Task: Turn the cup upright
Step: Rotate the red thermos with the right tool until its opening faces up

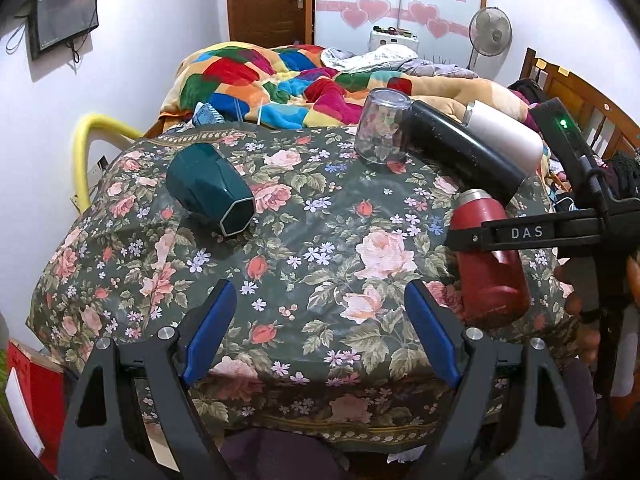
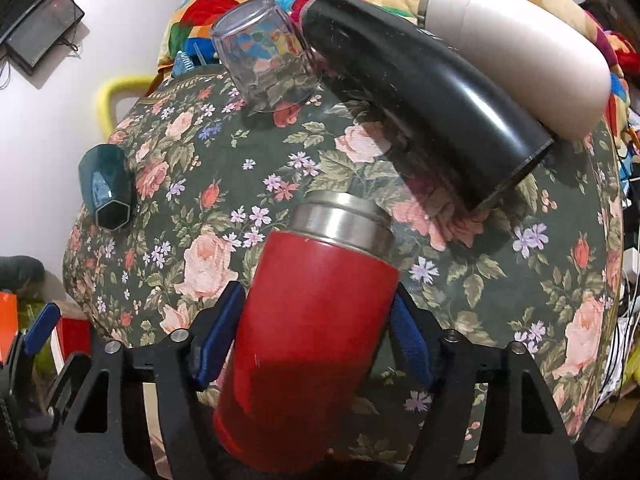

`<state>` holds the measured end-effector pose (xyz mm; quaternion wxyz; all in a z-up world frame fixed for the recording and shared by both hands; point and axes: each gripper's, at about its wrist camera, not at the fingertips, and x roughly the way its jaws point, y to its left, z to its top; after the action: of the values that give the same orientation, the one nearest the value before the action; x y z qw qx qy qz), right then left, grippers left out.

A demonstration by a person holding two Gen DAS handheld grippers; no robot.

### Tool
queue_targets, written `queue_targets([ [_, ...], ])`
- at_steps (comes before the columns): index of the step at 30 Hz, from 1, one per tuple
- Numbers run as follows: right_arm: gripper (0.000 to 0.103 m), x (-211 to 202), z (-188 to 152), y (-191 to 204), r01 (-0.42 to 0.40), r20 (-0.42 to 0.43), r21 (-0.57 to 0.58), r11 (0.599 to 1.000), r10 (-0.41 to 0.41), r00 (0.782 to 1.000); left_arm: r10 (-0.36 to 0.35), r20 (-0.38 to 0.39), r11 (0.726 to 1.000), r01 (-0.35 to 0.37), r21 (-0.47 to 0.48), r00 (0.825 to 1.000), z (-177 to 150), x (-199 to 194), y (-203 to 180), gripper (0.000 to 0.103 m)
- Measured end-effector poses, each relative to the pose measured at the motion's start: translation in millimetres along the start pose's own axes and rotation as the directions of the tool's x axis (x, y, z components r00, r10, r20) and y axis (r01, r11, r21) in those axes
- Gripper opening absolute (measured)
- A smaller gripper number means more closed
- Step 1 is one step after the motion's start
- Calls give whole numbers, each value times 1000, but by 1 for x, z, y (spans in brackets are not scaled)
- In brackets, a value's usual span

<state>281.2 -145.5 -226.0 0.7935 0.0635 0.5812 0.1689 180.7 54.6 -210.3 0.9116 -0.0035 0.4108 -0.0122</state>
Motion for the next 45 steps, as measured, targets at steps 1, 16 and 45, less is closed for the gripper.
queue_targets([
  [1, 63, -2, 0, 1, -9, 7, -10, 1000, 9, 1000, -1, 2, 1000, 1, 1, 1000, 0, -1, 0, 85],
  [16, 59, -59, 0, 24, 41, 209, -140, 989, -11, 978, 4, 52, 1000, -5, 23, 999, 13, -16, -11, 85],
  [45, 64, -45, -8, 55, 121, 181, -294, 948, -69, 981, -11, 14, 1000, 11, -7, 1000, 14, -10, -11, 86],
])
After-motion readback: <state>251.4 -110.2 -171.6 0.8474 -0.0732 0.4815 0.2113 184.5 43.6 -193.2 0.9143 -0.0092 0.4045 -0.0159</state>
